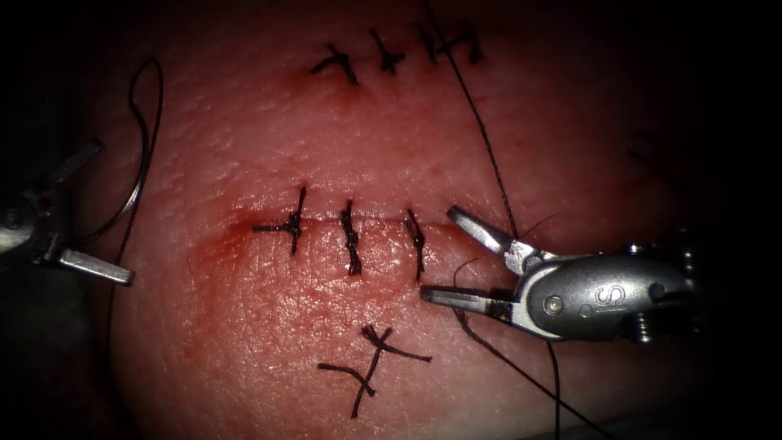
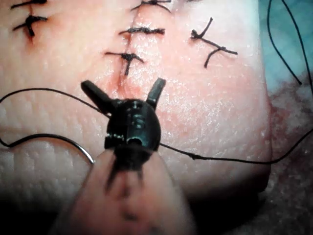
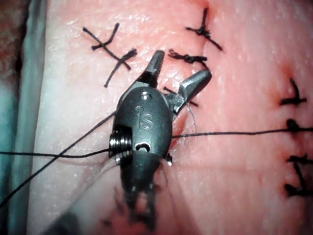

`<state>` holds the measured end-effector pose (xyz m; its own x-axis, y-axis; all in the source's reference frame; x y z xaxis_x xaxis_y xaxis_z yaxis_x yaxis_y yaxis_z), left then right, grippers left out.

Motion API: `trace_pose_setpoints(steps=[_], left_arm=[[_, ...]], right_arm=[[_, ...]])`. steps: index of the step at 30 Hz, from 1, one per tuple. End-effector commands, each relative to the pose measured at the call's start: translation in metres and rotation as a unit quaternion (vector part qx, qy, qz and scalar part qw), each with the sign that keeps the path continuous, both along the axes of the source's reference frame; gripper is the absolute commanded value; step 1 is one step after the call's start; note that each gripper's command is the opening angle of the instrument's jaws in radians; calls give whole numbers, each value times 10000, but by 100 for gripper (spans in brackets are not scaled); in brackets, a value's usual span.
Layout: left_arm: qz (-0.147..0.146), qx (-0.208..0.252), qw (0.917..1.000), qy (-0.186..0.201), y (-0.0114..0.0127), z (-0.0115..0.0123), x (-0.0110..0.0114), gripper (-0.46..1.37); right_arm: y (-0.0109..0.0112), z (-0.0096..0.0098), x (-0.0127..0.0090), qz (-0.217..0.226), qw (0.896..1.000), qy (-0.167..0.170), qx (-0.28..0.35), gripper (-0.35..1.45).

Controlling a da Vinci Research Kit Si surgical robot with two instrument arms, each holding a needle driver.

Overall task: Wound Closure
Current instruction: Pick up needle with left end-effector

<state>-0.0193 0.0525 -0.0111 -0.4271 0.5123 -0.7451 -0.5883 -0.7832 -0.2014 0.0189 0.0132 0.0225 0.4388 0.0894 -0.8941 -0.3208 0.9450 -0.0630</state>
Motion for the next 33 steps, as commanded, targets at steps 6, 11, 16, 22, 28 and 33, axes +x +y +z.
trace_pose_setpoints(steps=[6, 11, 16, 22, 28, 33], left_arm=[[265, 13, 9984, 500, -8, 34, 8, 93], [192, 86, 9980, 603, -11, 59, 16, 93], [82, 346, 9959, 832, -23, 70, 22, 77], [-28, 421, 9961, 771, -27, 70, 32, 75], [-75, 422, 9957, 819, -21, 66, 33, 77], [-128, 443, 9957, 808, -20, 66, 30, 80]], right_arm=[[-2, -1, 0, -43, 10000, 0, 16, 112], [-4, 0, 0, -57, 10000, -1, 11, 111], [-8, 0, -1, -92, 10000, -12, 13, 109], [-10, 1, -1, -110, 9999, -25, 17, 109], [-10, 1, 0, -107, 9999, -27, 18, 109], [-11, -1, 0, -112, 9999, -20, 18, 108]])
